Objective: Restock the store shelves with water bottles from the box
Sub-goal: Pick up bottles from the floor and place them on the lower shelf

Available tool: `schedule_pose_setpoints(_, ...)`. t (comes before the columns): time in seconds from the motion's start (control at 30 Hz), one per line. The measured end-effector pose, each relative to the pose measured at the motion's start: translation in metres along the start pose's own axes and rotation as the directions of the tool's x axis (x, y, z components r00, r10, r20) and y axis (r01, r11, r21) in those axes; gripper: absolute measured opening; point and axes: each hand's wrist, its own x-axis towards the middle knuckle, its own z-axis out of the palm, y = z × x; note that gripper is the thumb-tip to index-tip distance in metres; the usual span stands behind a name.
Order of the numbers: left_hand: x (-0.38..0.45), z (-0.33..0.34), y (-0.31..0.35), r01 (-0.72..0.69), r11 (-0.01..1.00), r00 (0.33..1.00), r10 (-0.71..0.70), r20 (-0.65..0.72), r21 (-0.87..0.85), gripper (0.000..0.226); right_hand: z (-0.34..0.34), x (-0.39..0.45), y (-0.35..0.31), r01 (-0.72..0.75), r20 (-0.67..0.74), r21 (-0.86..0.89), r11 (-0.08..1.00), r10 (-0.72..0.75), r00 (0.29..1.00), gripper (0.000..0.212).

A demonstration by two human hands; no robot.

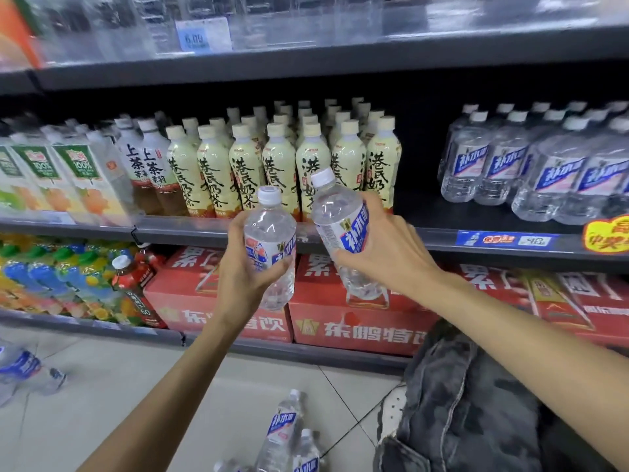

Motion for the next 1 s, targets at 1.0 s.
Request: schedule_pose_setpoints(1.0,0.099,0.244,0.151,-0.155,0.98,0.953,0.182,0.243,-0.127,0.081,-0.147,0.007,0.218,-0.29,-0.387,0.237,0.927,0.365,0.847,0.081)
